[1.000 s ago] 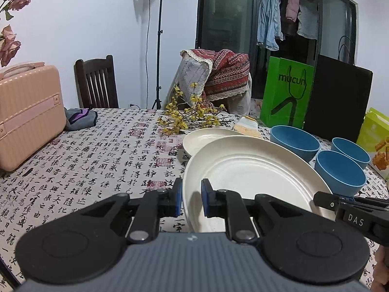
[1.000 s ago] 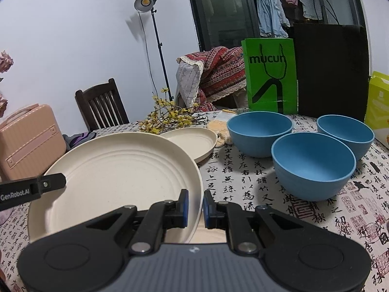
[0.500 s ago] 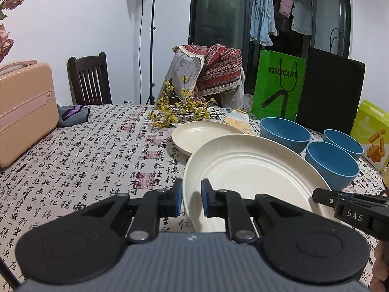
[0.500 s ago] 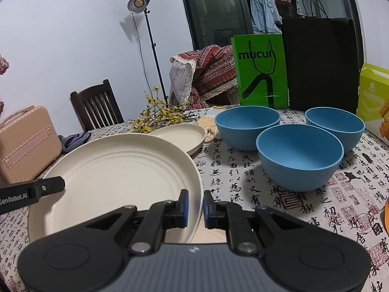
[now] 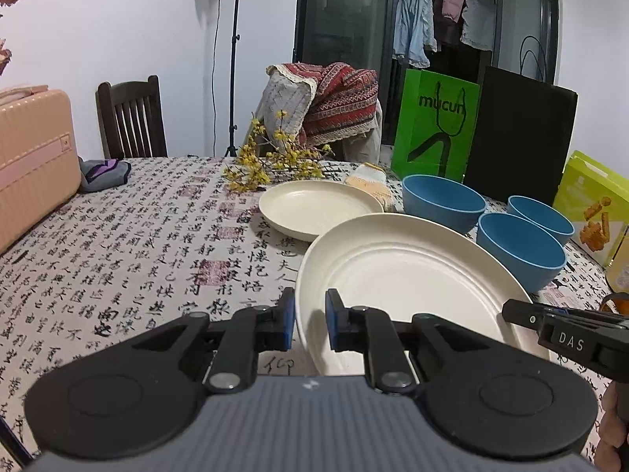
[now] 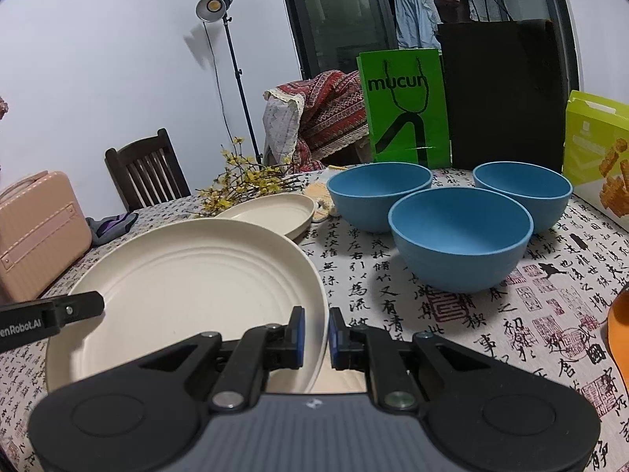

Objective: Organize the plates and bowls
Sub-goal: 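Lower the held cream plate onto the table beside the blue bowls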

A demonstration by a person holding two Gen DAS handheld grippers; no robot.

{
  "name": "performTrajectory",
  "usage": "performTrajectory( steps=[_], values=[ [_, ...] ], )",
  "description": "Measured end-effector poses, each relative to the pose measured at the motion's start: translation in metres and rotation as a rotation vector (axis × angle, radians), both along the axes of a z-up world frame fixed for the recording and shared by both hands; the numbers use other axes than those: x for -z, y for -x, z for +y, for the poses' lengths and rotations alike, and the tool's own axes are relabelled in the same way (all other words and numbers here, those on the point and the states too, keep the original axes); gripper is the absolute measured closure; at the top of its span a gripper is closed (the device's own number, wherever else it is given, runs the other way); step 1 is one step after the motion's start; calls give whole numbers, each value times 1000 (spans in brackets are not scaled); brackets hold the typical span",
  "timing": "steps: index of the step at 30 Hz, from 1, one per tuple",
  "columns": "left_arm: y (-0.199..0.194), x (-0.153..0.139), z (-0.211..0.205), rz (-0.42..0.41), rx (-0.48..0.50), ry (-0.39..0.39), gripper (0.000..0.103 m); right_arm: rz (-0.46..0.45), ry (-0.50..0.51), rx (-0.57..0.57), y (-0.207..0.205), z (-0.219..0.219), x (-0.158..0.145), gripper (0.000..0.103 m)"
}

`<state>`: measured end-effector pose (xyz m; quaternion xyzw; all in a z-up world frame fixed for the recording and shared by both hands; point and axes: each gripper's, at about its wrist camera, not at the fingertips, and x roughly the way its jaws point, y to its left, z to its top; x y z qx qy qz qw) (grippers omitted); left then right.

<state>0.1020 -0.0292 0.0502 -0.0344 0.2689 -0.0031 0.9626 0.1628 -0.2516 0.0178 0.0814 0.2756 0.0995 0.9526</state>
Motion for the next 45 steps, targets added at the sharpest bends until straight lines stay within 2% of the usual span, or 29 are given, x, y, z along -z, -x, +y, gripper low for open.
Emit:
performTrajectory(
  steps=[25,33,45],
  values=[
    [2,43,-10,64,80,24,87,1,49,47,17,-14,22,91],
    [1,55,-16,81,98,-23,87,-16,102,55,21,-9,27,91],
    [-1,58,-18,76,115,-35,87,-22,138,64,23,-8,34,91]
  ],
)
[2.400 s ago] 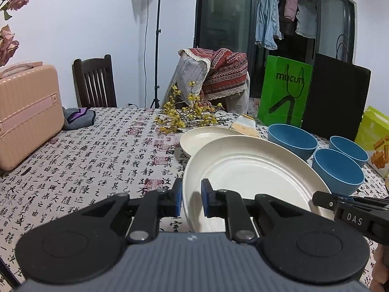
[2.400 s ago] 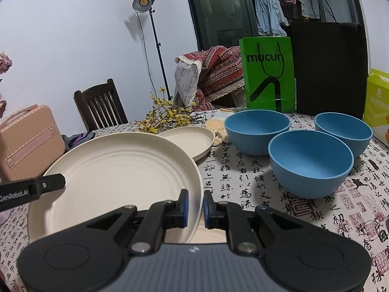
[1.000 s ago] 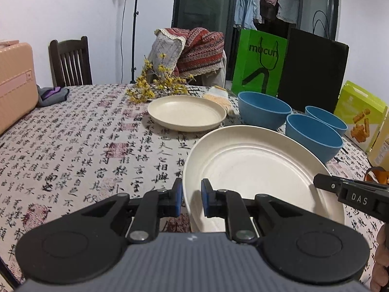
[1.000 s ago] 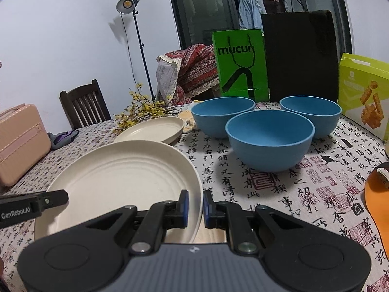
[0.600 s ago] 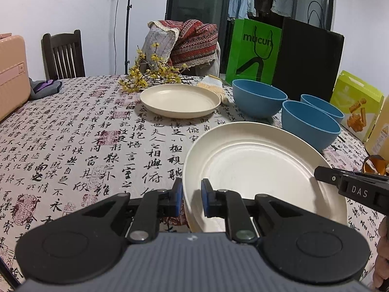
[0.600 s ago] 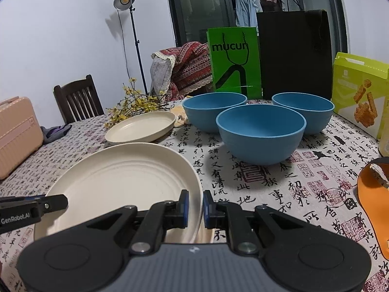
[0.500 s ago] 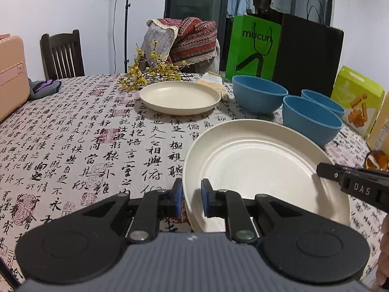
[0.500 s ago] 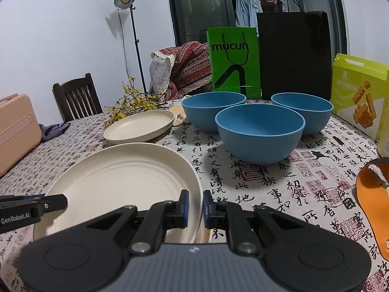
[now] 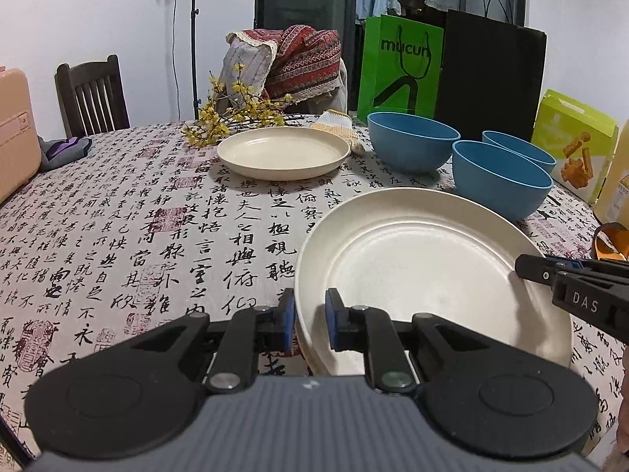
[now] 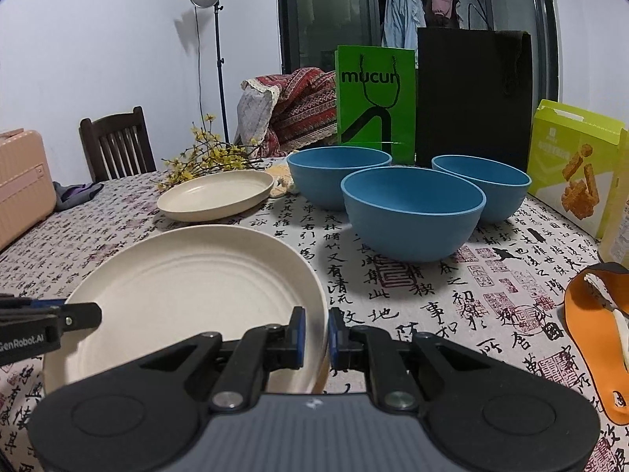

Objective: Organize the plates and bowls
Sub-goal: 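Lower the held cream plate onto the table beside the blue bowls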

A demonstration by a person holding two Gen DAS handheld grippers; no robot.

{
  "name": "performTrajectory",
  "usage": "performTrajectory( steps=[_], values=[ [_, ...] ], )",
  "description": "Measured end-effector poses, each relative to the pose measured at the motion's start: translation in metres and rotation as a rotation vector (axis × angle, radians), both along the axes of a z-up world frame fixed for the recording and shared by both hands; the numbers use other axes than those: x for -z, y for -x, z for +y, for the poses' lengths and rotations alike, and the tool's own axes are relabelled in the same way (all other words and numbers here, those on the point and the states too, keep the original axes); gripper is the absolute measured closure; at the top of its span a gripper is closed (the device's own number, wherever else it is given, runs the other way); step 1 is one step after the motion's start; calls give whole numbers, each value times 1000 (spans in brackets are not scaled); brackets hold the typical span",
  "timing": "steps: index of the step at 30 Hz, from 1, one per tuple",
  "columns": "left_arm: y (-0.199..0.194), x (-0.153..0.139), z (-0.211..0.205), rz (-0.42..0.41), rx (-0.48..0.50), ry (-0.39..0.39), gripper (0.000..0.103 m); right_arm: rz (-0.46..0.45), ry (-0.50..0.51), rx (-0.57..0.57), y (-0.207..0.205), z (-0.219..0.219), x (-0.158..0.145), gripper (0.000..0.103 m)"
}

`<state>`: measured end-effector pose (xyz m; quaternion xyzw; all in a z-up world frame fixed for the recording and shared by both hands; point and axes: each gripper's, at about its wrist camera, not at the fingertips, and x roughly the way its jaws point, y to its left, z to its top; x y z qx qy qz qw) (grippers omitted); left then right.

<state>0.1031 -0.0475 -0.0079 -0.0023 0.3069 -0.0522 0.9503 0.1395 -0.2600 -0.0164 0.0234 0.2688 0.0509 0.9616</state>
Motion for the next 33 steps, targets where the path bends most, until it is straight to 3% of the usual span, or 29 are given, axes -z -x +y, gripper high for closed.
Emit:
performTrajectory(
  steps=[21,33],
  values=[
    [-3,2,-3,2,22,-25,87,-14,17,3,2,1,3,91],
    [-4,3,-11,7,28,-101,87,-15,36,3,2,1,6,91]
  ],
)
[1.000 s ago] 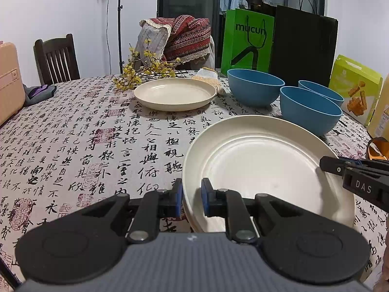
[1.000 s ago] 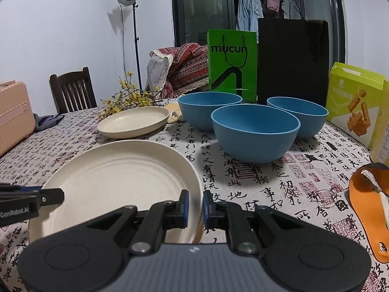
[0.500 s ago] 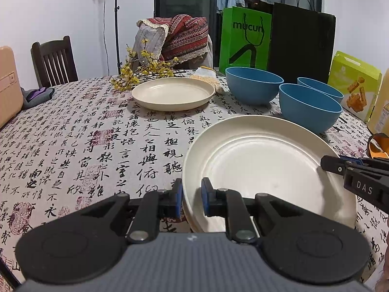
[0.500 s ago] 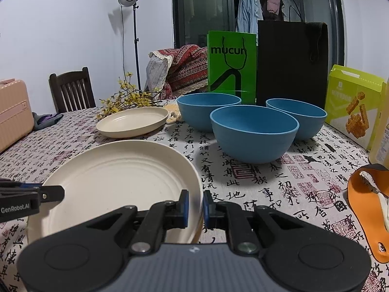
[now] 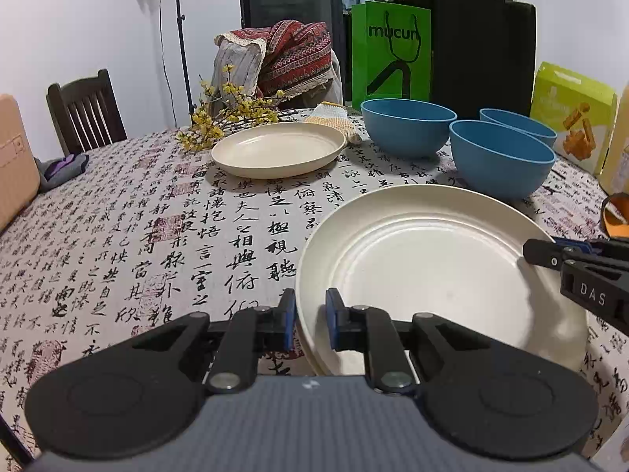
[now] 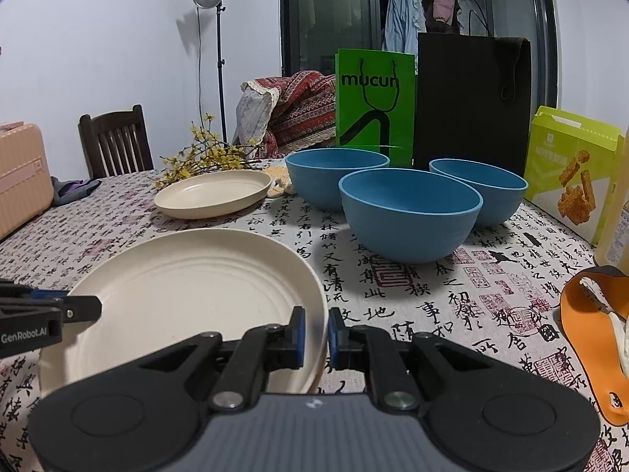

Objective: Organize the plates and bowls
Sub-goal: 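Lower the held cream plate onto the table beside the blue bowls, then open both grippers to release the cream plate rim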

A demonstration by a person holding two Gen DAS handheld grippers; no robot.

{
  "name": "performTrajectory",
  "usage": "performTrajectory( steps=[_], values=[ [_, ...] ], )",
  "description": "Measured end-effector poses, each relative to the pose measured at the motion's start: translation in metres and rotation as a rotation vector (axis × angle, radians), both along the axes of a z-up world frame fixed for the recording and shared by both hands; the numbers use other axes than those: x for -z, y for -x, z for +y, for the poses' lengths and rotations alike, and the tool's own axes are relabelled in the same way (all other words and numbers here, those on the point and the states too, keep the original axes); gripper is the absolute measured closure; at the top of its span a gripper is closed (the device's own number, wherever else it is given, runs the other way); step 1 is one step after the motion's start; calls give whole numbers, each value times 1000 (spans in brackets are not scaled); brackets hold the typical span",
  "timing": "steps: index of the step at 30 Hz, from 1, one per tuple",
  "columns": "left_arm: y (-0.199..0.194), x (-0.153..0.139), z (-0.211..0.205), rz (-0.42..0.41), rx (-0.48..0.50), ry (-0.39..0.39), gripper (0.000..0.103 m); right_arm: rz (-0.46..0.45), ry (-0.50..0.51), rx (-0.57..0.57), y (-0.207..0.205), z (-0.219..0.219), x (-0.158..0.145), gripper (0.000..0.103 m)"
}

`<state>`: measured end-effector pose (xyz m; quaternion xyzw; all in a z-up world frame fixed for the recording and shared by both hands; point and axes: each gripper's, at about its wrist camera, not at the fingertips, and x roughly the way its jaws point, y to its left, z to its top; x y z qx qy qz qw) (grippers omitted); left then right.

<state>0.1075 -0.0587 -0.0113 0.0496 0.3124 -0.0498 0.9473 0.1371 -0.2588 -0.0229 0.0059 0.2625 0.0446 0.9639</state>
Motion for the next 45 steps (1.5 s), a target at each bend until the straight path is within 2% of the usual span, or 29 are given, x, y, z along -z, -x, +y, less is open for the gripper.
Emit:
performTrajectory(
  steps=[6,12,16,18,19,20,21,22,23,25,26,27,28,29,30,32,35,42,45],
  values=[
    [1,3,-12,-12,0,-83,87,-3,12,2,-1,0,2,91],
    [3,3,-19,-37,14,-105,88,-8,28,0,0,3,5,93],
    [5,3,-22,-49,14,-98,88,-10,39,-3,-1,4,6,93],
    [3,2,-17,-50,2,-67,87,-13,20,0,0,1,6,91],
    [1,1,-13,-47,-2,-46,86,-19,5,1,1,-2,5,89],
    [0,0,-8,-43,-8,-22,85,-22,-11,0,1,-5,4,81],
    [-1,-1,-2,-39,-15,7,80,-28,-34,-4,2,-8,3,74],
    [-2,-1,3,-36,-20,27,69,-30,-56,-6,3,-12,2,70],
    [-2,-2,9,-35,-27,50,62,-31,-77,-8,3,-15,1,62],
    [-2,-4,19,-45,-34,84,43,-35,-124,-13,4,-21,0,50],
    [-1,-4,24,-55,-34,100,38,-39,-145,-18,5,-24,0,42],
    [0,-5,28,-65,-34,117,22,-45,-163,-25,5,-27,-1,31],
    [1,-5,33,-76,-34,136,5,-52,-177,-29,6,-28,-1,25],
    [2,-5,38,-89,-34,155,0,-59,-187,-33,6,-30,0,13],
    [3,-5,43,-106,-35,176,0,-65,-194,-36,6,-31,0,5],
    [4,-5,50,-116,-44,197,0,-75,-196,-32,5,-32,2,0],
    [3,-6,59,-128,-68,205,0,-90,-182,-5,2,-32,5,0],
    [1,-3,73,-170,-108,170,0,-124,-192,18,-1,-37,13,0],
    [-3,1,79,-151,-114,202,0,-120,-192,8,-1,-36,15,0]
  ],
)
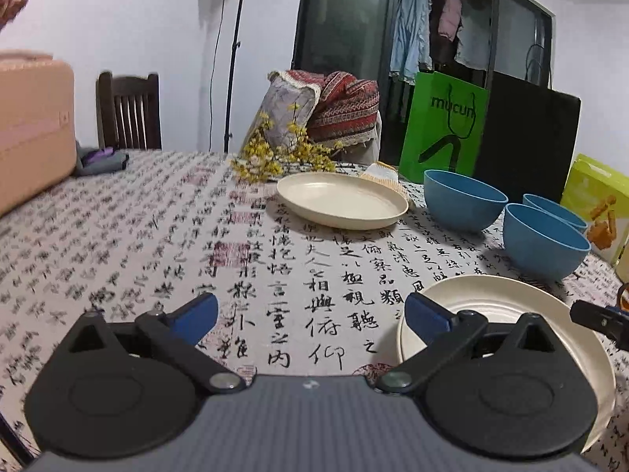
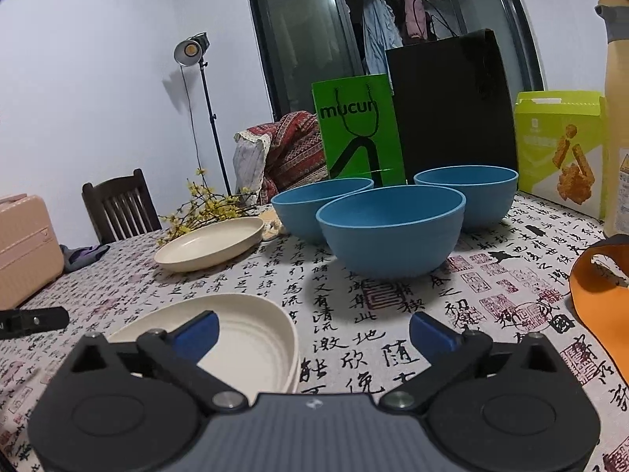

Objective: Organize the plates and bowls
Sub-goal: 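Open both grippers to release the cream plate rim, then pull both grippers back and move toward the cream plate by the flowers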

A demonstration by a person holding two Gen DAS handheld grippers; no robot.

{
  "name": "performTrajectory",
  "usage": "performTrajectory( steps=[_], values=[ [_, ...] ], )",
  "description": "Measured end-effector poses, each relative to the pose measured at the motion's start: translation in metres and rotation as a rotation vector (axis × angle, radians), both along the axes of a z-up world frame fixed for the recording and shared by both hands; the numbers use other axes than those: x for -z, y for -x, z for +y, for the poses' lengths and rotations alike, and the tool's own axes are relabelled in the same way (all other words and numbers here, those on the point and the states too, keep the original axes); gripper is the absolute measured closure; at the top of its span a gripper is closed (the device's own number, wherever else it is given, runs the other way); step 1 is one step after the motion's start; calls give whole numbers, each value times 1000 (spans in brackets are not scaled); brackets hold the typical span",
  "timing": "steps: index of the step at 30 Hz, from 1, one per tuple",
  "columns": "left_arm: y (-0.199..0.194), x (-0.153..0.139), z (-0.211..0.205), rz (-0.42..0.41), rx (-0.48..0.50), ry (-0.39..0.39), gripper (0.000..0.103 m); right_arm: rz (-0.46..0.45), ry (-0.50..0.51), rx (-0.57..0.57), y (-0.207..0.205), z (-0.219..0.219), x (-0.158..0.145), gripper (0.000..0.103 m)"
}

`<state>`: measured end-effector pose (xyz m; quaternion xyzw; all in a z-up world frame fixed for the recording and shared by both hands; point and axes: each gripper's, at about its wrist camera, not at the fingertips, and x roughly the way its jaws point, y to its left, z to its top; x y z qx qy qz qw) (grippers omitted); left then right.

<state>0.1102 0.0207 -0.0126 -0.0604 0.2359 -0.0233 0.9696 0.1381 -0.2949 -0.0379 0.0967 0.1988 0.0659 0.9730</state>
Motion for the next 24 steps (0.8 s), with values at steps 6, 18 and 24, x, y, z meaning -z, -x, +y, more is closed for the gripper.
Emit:
performTrajectory(
  steps=[6,18,24],
  values=[
    [1,8,8,14,-6,58,0,-49,11,2,10,4,1,0],
    [4,9,7,4,-62,49,0,-51,5,14,12,3,2,0],
    [6,9,0,-5,-63,10,0,-39,2,34,11,3,3,0]
  ],
)
